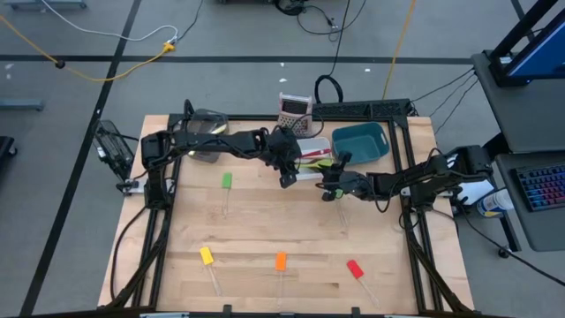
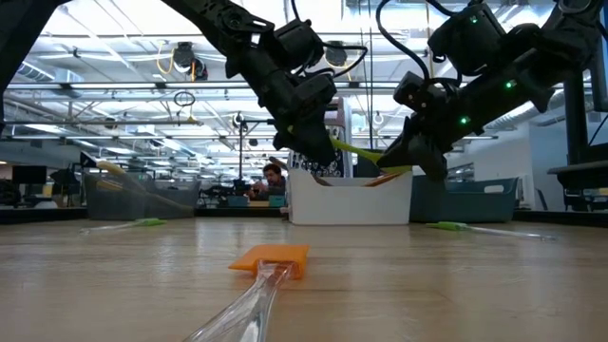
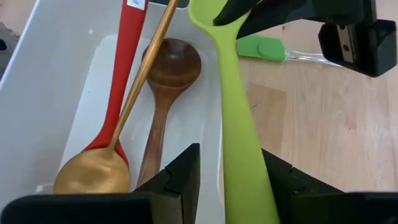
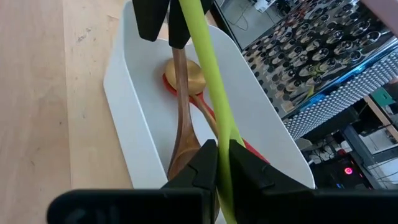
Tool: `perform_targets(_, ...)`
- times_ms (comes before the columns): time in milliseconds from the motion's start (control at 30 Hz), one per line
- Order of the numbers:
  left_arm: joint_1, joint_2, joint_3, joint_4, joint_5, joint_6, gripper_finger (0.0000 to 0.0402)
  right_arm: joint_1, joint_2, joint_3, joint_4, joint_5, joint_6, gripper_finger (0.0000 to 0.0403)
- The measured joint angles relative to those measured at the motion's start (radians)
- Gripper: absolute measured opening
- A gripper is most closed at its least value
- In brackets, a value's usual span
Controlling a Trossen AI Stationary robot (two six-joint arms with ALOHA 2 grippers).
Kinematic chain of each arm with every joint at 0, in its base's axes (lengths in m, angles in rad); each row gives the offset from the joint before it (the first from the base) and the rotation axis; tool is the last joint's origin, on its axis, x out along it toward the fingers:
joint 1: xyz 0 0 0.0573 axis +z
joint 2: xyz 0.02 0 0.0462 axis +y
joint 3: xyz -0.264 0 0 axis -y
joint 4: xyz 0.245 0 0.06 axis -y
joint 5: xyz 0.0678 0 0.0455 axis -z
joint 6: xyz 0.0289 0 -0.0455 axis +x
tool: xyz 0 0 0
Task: Pick & Place Kitchen Items
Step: Put the green spoon into the white bin
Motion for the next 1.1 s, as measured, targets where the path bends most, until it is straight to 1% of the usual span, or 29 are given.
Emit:
perform_targets(167, -0.006, 0.000, 0.000, 0.021, -0.002, 0.003, 0.0120, 0.000, 0.000, 0.001, -0.041, -0.005, -0.005, 0.0015)
perform_targets(367, -0.007, 0.000, 0.000, 0.026, -0.001, -0.013, 0.0116, 0.000, 0.000, 0.001, -0.046, -0.007, -0.020, 0.0015)
perform_targets(433, -0.007, 0.000, 0.000, 0.024, 0.001, -0.020, 0.0101, 0.000, 0.000, 0.001, -0.047, -0.008, -0.027, 0.0015)
perform_targets(567, -0.007, 0.000, 0.000, 0.021, 0.003, -0.020, 0.0048, 0.000, 0.000, 0.000, -0.049, -0.010, -0.019, 0.0017)
perform_targets(600, -0.008, 0.000, 0.000, 0.021, 0.002, -0.020, 0.0048, 0.000, 0.000, 0.001, -0.049, -0.011, -0.020, 0.0020)
perform_targets(767, -0.010, 0.000, 0.000, -0.003, -0.006, -0.021, 0.0048, 0.003, 0.000, 0.000, -0.052, -0.019, -0.004, 0.0051)
perform_targets(867, -0.013, 0.000, 0.001, -0.049, -0.076, -0.019, 0.0048, 0.003, 0.001, 0.000, -0.052, -0.044, 0.049, 0.0078)
perform_targets(933, -0.016, 0.000, 0.001, -0.090, -0.136, -0.004, 0.0048, 0.003, 0.001, 0.000, -0.049, -0.110, 0.080, 0.0096)
perform_targets(1000, -0.018, 0.000, 0.001, -0.117, -0.175, 0.013, 0.0048, 0.003, 0.001, 0.000, -0.045, -0.165, 0.109, 0.0115)
perform_targets(1100, -0.018, 0.000, 0.001, -0.124, -0.193, 0.043, 0.0048, 0.003, 0.001, 0.000, -0.045, -0.166, 0.147, 0.0141)
